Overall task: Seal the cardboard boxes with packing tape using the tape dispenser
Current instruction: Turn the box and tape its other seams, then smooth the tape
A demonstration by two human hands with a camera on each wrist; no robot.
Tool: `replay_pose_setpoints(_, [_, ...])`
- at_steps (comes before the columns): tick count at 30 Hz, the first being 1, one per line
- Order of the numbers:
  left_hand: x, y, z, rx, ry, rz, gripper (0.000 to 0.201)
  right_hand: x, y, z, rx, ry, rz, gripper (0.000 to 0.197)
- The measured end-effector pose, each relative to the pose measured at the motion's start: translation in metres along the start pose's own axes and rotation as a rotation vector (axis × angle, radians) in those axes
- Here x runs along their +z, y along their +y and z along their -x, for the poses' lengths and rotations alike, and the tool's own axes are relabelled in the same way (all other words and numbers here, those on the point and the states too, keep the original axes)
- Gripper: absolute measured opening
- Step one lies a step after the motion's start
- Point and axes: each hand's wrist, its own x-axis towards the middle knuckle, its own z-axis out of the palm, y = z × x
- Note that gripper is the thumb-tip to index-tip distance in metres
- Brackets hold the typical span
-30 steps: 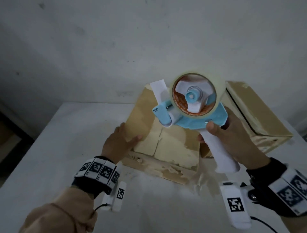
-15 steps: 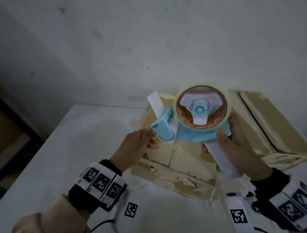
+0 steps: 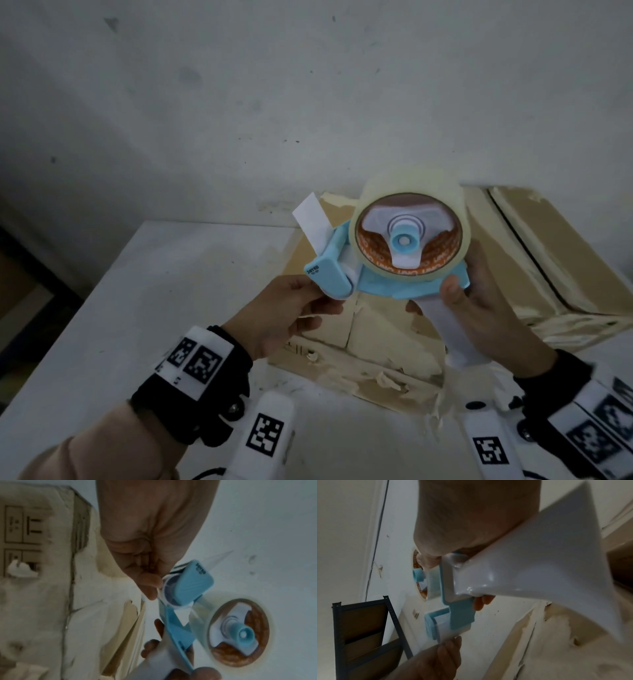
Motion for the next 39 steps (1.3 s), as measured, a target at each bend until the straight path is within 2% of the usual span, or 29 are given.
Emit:
replay_pose_setpoints(5, [0.001, 0.003, -0.003, -0.097, -0.005, 0.139, 0.024, 0.001, -0.004, 0.001, -0.018, -0.048, -0.039, 0.058])
replay_pose_setpoints(10, [-0.001, 0.006, -0.002, -0.114, -0.026, 0.182, 0.019, 0.003, -0.008, 0.003, -0.071, -0.047, -0.119, 0.040])
replay_pose_setpoints(21, [-0.006, 0.010, 0.004, -0.091, 0.031, 0.054, 0.034, 0.007, -0.013, 0.006, -0.072, -0.077, -0.073, 0.048])
replay_pose_setpoints(25, [-0.011, 0.008, 0.005, -0.103, 0.063, -0.027, 0.030, 0.007, -0.016, 0.007, -0.073, -0.065, -0.018, 0.060])
replay_pose_setpoints(32, [-0.012, 0.003, 0.004, -0.046, 0.144, -0.202, 0.033, 0.012, -0.018, 0.012, -0.040, -0.141, -0.005, 0.050])
replay_pose_setpoints(39, [-0.046, 0.001, 0.004, -0.010, 0.231, -0.333, 0.020, -0.010, -0.027, 0.021, -0.030, -0.140, 0.083, 0.061])
